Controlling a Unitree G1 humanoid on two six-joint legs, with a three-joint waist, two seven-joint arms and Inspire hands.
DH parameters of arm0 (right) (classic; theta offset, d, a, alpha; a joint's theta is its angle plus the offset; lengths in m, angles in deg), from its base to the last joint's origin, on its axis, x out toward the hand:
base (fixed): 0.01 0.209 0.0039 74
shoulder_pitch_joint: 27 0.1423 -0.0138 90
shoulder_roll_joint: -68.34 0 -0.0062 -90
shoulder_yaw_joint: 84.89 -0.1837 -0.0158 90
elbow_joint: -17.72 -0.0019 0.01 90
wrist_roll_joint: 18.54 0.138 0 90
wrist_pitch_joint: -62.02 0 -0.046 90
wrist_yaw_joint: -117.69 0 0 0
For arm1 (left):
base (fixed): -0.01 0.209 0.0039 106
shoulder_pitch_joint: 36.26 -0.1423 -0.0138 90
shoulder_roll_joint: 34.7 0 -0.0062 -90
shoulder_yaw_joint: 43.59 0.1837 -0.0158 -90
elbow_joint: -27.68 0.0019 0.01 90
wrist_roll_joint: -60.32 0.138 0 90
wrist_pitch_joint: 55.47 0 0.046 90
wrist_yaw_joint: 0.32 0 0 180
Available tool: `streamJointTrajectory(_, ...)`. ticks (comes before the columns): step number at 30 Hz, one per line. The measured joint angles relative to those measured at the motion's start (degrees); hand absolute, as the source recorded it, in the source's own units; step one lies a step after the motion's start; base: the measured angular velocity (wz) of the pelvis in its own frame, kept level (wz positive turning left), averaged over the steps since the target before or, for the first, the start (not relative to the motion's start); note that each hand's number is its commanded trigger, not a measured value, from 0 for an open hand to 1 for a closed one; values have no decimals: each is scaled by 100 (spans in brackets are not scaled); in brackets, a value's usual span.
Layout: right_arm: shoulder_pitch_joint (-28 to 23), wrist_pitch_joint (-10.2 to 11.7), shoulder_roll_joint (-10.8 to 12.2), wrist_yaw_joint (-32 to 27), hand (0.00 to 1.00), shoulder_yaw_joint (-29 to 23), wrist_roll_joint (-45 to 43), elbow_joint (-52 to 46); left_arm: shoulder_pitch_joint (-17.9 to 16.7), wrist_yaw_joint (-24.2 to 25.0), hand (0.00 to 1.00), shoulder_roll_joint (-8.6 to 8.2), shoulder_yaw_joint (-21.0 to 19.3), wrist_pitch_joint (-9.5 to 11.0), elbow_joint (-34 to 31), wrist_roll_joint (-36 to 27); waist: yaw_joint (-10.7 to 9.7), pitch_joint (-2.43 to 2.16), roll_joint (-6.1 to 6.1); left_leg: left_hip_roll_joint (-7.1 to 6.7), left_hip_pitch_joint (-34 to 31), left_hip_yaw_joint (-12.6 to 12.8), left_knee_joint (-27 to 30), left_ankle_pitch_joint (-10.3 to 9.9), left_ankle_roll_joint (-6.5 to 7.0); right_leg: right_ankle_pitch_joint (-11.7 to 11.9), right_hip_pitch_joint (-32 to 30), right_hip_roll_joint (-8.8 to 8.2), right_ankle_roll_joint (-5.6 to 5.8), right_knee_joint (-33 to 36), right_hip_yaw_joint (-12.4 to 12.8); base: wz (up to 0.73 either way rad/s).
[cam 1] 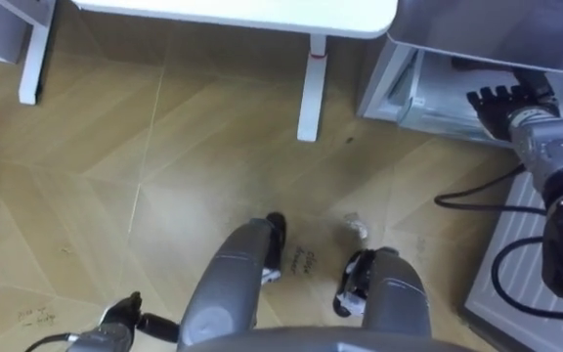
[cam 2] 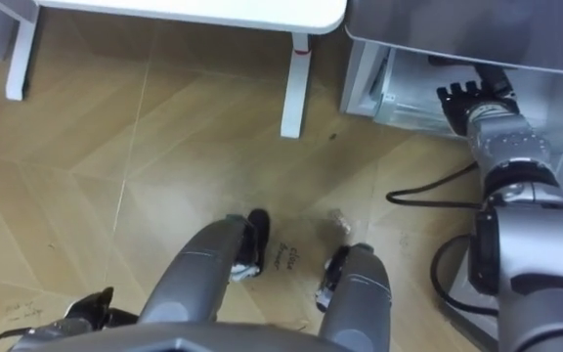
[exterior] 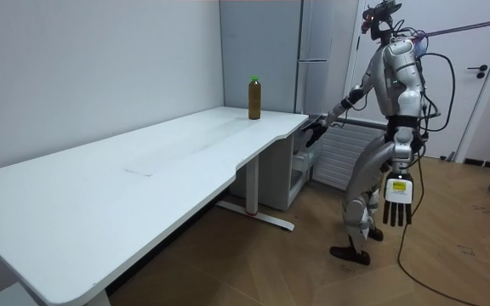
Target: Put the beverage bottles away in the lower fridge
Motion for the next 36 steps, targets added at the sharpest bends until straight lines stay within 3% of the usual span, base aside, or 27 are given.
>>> streamJointTrajectory(9,-81,-129,1,230,0,-2,-189,208,38,50,0,-24,-103,-16,30,10,-26,4,9,36,287,20,-128,-1,-2,55,340,78,49,-310,-7,-2)
streamJointTrajectory(14,-503,-148,51,600,0,-1,-436,197,-11,110,0,-16,-177,-35,72,121,-4,5,16,98,781,29,-453,0,-6,160,878,183,64,-750,-86,-1)
streamJointTrajectory(18,-890,-140,55,942,0,68,-666,182,-73,279,0,-9,-278,-47,61,188,-133,-10,-4,96,1226,34,-700,4,-11,233,1377,228,106,-1133,-125,-2)
streamJointTrajectory(20,-1106,-131,54,1133,0,173,-793,137,-65,299,0,-9,-300,-7,63,164,-176,-30,-20,109,1376,12,-747,4,-11,296,1604,268,114,-1337,-171,0)
streamJointTrajectory(24,-1475,-145,67,1368,0,233,-1376,110,-88,296,0,17,-586,39,53,165,-296,-139,-177,157,1806,41,-940,2,-14,436,2145,381,138,-1848,-211,-4)
streamJointTrajectory(28,-1988,-135,102,1586,0,492,-1607,-284,-124,278,0,19,-697,75,49,84,-322,-210,-221,283,2433,146,-1358,-31,-66,716,2813,598,133,-2505,-155,-18)
streamJointTrajectory(30,-2274,-140,123,1768,0,632,-1931,-456,-113,263,0,1,-746,99,59,3,-339,-242,-235,292,2616,152,-1469,-27,-75,776,3013,629,129,-2678,-162,-7)
streamJointTrajectory(34,-2981,-143,314,1952,0,670,-3149,-542,-365,238,0,-33,-836,236,50,46,-375,-292,-223,296,3089,199,-1719,-34,-99,847,3512,662,133,-2964,-164,-5)
streamJointTrajectory(36,-3216,-149,398,1993,0,693,-3565,-538,-473,233,0,-30,-909,241,44,179,-434,-291,-216,297,3224,220,-1800,-26,-118,856,3592,666,130,-2986,-149,-11)
